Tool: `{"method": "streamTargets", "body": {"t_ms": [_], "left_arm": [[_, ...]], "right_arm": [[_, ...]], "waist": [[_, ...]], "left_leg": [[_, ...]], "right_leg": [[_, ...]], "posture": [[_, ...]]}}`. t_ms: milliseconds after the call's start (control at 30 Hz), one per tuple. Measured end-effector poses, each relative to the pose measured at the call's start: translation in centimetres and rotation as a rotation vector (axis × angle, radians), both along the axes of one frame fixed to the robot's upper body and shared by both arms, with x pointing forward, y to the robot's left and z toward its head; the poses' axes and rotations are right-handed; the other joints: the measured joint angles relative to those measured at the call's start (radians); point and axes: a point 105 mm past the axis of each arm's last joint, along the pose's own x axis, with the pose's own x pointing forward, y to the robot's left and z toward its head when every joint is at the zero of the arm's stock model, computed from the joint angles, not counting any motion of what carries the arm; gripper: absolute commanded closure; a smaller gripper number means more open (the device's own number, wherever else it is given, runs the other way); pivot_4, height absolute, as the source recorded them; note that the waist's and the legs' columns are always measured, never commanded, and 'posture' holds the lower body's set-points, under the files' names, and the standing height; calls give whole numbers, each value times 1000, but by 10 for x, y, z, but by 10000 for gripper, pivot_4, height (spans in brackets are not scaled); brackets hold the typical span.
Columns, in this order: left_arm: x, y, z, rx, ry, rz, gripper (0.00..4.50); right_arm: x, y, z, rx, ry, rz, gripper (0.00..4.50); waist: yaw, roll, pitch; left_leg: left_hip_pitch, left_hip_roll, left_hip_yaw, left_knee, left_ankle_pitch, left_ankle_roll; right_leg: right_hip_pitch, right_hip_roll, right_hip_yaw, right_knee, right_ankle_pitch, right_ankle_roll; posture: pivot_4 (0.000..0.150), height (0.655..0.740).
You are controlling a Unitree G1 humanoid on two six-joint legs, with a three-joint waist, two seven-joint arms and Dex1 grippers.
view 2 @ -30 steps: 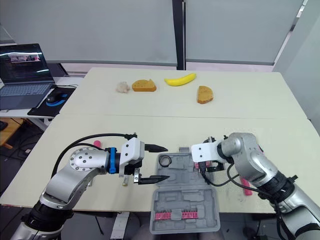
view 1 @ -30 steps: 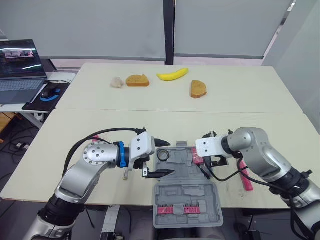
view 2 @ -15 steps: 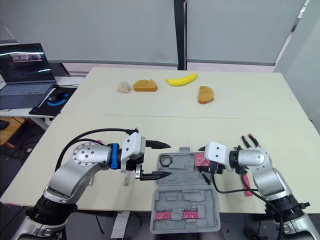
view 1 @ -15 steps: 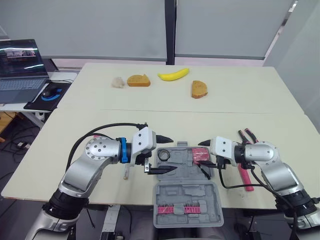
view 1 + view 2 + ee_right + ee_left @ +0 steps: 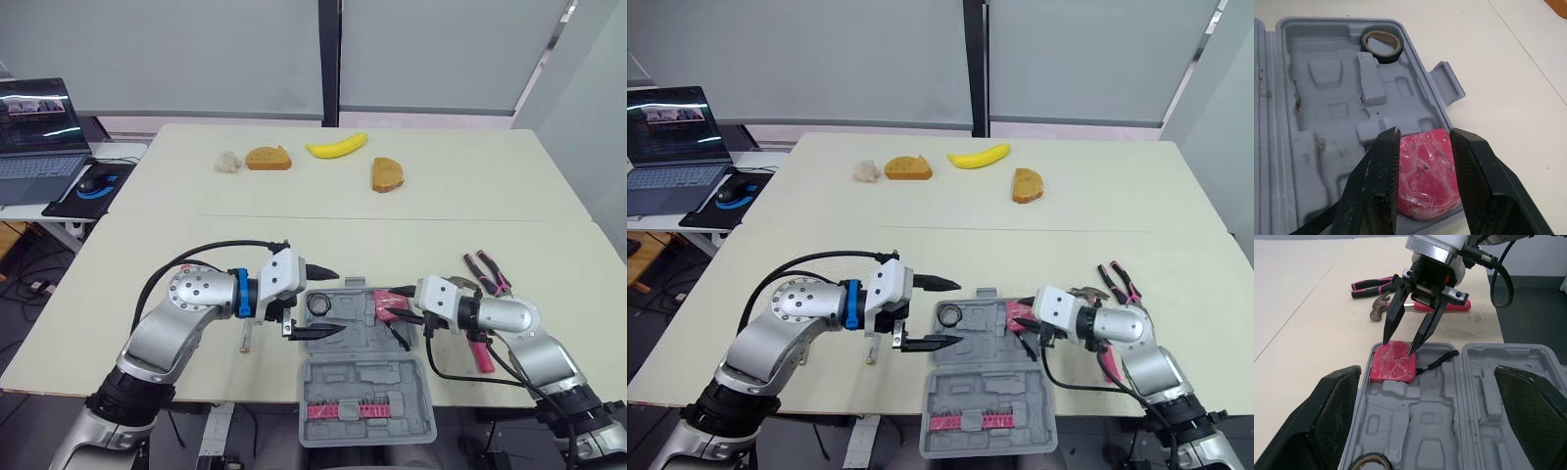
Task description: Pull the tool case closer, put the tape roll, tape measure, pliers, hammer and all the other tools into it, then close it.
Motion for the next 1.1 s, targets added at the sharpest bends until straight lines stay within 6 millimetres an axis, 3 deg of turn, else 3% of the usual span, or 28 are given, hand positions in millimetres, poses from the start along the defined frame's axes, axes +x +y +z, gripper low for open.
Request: {"method": "streamTargets", "body": {"t_ms": [367,700,933,967,1100], "left_arm": [[3,-2,0,10,-20,-7,0],[3,-1,-1,20,-17,-7,0],[4,1,-1,22,-17,3,0],[4,4,-1,18,-12,14,0],[14,30,1,40,3,106,0]], "right_arm": [[13,2,-32,141,99,-147,27543],[12,-1,-41,193,159,-182,27543],[12,4,-29,226,151,-186,27543],[10,5,-22,245,155,-178,27543],[8,-9,28,276,92,-135,20366]], "waist": [[0,0,0],[0,0,-3],[0,1,-2],[0,2,-1],[-1,3,0]], "left_leg": [[7,0,0,-1,-1,1],[8,0,0,-1,-1,1],[7,0,0,-1,-1,1],[7,0,0,-1,-1,1],[7,0,0,-1,-1,1]], "right_leg": [[1,0,1,-1,0,0],[2,1,1,-1,0,0],[1,0,1,0,0,0],[0,0,2,0,0,0],[0,0,1,-1,0,0]], "posture": [[1500,7400],[1500,7400],[1500,7400],[1500,7400],[1500,7400]]}}
